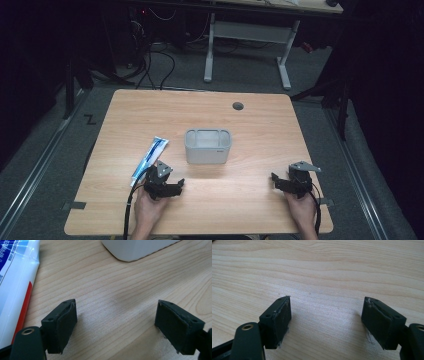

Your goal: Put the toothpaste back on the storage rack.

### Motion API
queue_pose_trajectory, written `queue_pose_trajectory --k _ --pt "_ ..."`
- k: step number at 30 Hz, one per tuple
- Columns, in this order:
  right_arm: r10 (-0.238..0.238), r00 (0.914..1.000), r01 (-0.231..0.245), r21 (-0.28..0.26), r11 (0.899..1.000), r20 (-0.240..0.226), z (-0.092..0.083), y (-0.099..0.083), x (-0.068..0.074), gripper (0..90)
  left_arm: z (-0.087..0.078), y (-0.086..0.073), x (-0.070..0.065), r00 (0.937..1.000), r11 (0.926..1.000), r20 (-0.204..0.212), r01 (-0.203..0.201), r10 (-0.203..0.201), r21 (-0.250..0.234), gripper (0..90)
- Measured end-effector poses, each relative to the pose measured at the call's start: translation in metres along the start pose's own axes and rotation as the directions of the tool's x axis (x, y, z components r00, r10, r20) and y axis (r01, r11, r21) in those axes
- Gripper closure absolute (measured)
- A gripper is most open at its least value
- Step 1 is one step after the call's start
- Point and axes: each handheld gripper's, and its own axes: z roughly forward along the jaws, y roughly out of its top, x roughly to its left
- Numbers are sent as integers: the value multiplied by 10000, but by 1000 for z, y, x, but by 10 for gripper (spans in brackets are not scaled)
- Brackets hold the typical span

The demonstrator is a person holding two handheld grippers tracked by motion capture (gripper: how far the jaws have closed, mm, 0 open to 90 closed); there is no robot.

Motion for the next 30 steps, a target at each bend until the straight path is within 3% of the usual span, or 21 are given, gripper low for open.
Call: queue_pose_trajectory --k 18,23,30 --pt "0 10000 0 1 10000 -6 0 0 0 239 0 1 -1 10000 10000 -46 59 -59 14 188" --pt "0 10000 0 -1 10000 -14 0 0 0 239 -1 0 -2 10000 10000 19 -47 47 -53 248" --pt "4 10000 -4 -1 10000 -14 0 0 0 239 -7 -3 -1 9996 9986 -44 278 -280 -445 311"
